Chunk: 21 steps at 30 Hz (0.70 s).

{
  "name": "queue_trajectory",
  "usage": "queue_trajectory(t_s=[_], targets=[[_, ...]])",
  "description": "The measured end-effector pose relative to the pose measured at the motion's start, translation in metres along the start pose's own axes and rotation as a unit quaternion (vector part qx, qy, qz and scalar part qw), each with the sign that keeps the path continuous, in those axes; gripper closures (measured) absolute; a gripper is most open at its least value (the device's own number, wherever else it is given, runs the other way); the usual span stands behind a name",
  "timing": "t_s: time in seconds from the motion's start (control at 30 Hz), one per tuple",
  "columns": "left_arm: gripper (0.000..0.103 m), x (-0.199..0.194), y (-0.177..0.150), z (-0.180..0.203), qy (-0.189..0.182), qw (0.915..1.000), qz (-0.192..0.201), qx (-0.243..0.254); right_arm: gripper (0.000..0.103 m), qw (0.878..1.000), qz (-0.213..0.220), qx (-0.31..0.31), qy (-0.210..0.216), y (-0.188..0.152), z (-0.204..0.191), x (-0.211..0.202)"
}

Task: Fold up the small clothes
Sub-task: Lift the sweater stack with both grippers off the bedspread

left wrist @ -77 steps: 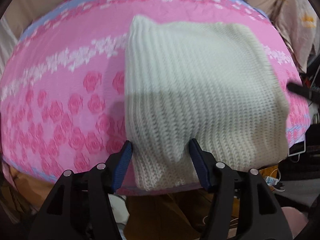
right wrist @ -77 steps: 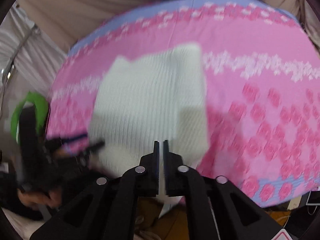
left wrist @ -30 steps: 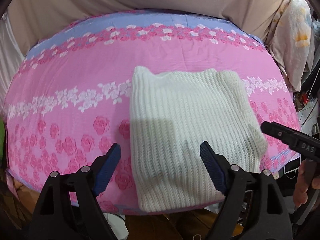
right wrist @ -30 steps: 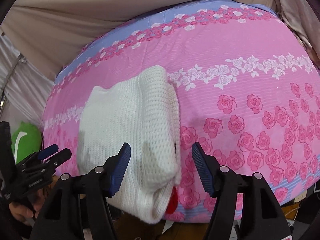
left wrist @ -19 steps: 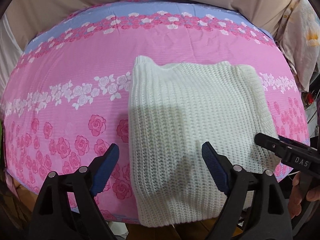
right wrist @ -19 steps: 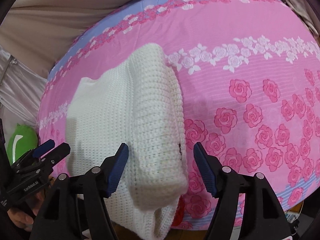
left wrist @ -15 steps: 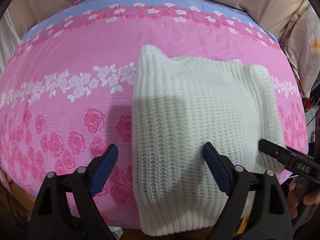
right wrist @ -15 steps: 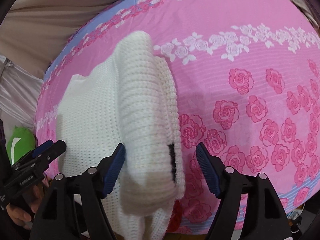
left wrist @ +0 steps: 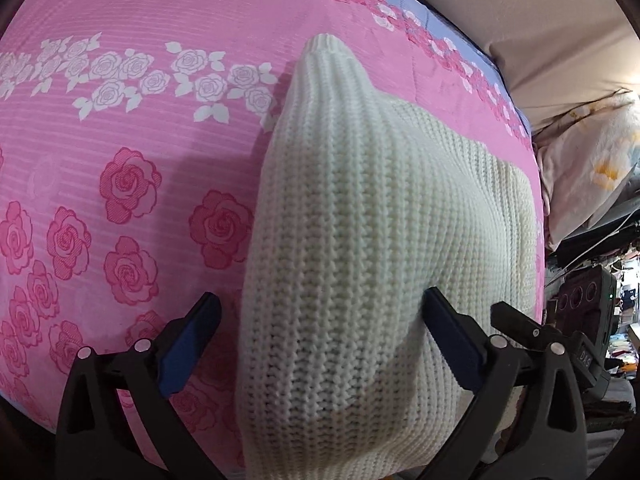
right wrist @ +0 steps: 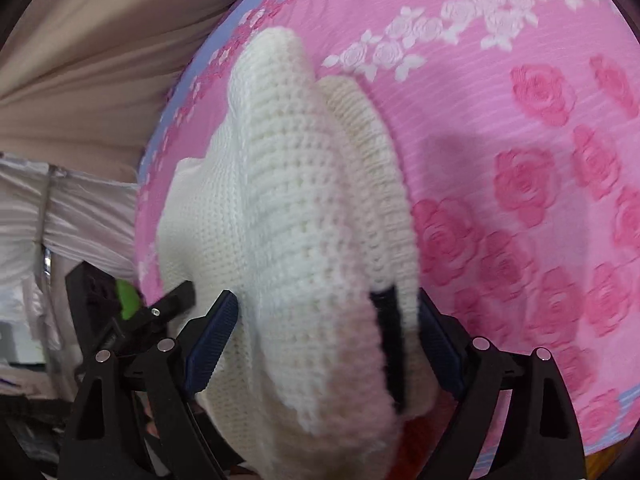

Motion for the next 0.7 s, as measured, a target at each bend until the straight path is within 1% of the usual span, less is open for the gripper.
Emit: queue_trajectory(t_s=[0.07,0.1,0.13,0.2,0.23,0.27,0.3,0.37,0.4,0.43,0.47,0.57,0.63,0.7], targets=[[0.006,0.003,0.001,0.006,-0.015,0.9998,-0.014,-0.005,0.015,1.000,0.007,-0.005,-0.007,-0.001,-0.004,0.002],[0.006,0.005,0.001,0.010,-0.028,0.9993,-0.023,-0.009,0.015,1.000,0.007,-0.003,-0.006,-0.001,-0.004,0.004],[0.006,0.006,0.000,0.016,-0.031,0.9991,-0.029,-0.008,0.015,1.000,0.007,0.002,-0.001,0.000,-0.004,0.004],[0.009,0.007,-0.001,0.029,-0.002,0.9993,-0.029,0.022,0.025,0.999,-0.008,0.025,0.034,0.002,0.000,0.007],[0.013,0.006,-0.001,0.034,0.007,0.9989,-0.030,0.035,0.034,0.998,-0.010,0.040,0.038,0.002,0.003,0.009],[0.021,0.004,-0.002,0.038,0.014,0.9984,-0.030,0.045,0.043,0.998,-0.012,0.046,0.033,0.004,0.003,0.011],[0.026,0.001,-0.002,0.042,0.020,0.9980,-0.029,0.053,0.047,0.998,-0.014,0.046,0.029,0.004,0.002,0.011],[0.045,-0.009,0.001,0.050,0.028,0.9972,-0.026,0.064,0.059,0.998,-0.013,0.047,0.030,0.005,-0.003,0.009],[0.049,-0.018,0.002,0.056,0.028,0.9969,-0.019,0.071,0.061,0.999,-0.008,0.043,0.027,0.005,-0.007,0.005],[0.053,-0.024,0.003,0.060,0.022,0.9966,-0.015,0.078,0.064,0.999,-0.001,0.036,0.022,0.006,-0.010,-0.002],[0.056,-0.034,0.004,0.068,0.011,0.9961,-0.008,0.087,0.065,0.999,0.008,0.029,0.020,0.005,-0.017,-0.009],[0.057,-0.062,0.007,0.095,-0.014,0.9937,0.014,0.111,0.066,0.998,0.043,0.009,0.037,0.002,-0.035,-0.043],[0.058,-0.082,0.011,0.118,-0.032,0.9906,0.028,0.130,0.066,0.997,0.070,-0.010,0.038,-0.001,-0.046,-0.074],[0.058,-0.102,0.013,0.141,-0.050,0.9852,0.045,0.158,0.066,0.994,0.103,-0.026,0.040,-0.004,-0.058,-0.109]])
Point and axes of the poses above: each gripper's, at about its wrist camera, not at the fingertips, and x roughly the way its jaws point, z to its right, y to its top, the point moved 3 cm from there along x, roughly the way its jaws point, and after that the axes turned 2 degrees about x, right-handed, at the moved point
